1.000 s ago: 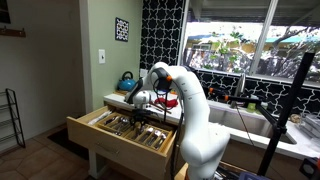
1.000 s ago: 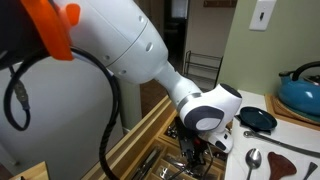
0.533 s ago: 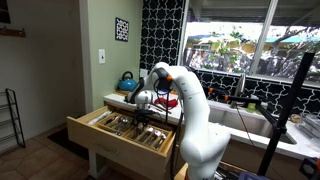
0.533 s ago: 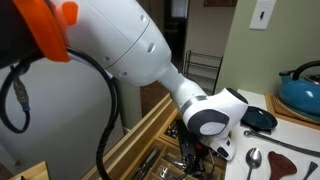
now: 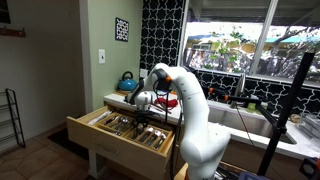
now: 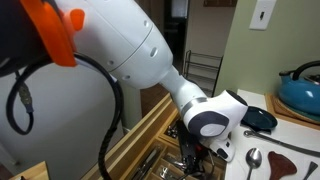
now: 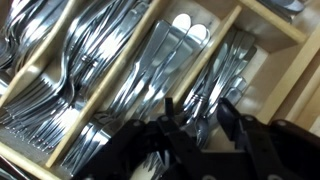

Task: Remove a spoon from the middle compartment of the opened drawer and put it on the counter top, Remove a fork from the middle compartment of the drawer and put it on the counter top

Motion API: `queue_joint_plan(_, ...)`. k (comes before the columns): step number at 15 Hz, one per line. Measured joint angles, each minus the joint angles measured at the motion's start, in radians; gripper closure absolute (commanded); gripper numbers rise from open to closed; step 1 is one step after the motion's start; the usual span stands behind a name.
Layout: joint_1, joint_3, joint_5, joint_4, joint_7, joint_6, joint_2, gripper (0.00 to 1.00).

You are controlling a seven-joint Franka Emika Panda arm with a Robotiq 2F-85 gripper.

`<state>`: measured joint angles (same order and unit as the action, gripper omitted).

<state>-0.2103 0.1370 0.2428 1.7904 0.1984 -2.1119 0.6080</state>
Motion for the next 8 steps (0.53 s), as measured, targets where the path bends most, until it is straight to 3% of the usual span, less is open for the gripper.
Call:
queue_joint_plan(1, 0.0, 0.0, 0.002, -0.005, 0.0, 0.0, 0.003, 0.6)
queue_joint_plan(8, 0.001, -0.001, 0.004, -0.019, 0.012, -0.001, 0.012, 0.54)
